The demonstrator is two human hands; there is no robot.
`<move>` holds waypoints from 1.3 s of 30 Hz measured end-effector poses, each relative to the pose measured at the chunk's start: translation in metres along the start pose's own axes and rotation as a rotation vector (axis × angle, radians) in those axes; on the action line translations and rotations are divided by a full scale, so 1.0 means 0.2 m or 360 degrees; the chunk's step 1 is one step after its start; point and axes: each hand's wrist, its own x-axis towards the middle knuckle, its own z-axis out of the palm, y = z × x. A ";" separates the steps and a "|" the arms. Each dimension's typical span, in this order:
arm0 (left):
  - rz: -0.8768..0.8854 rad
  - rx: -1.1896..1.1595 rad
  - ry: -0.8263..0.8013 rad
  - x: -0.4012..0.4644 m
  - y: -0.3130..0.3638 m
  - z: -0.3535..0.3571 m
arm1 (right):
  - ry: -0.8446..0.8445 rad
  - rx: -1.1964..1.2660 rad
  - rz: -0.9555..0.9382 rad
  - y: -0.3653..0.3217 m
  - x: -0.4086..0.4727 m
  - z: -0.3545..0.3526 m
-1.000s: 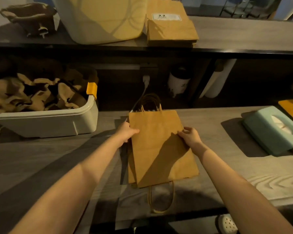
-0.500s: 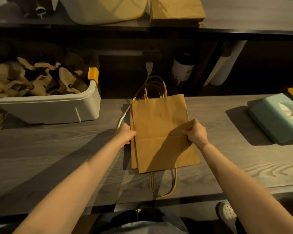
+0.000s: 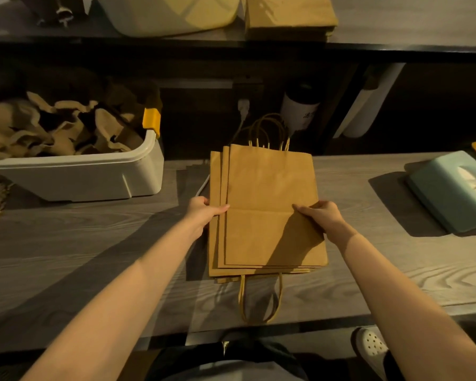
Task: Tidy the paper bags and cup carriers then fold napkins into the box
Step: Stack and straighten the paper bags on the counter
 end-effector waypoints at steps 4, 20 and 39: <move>0.0016 -0.0162 0.0069 0.00 -0.01 0.00 | 0.0054 0.0088 -0.0009 0.00 0.02 -0.03; 0.0172 0.0034 0.0255 0.05 0.02 -0.11 | 0.0275 0.0182 -0.0078 -0.03 0.00 -0.01; 0.0211 -0.0260 0.0248 0.01 0.05 -0.11 | 0.0181 0.0508 0.0013 -0.06 0.00 -0.01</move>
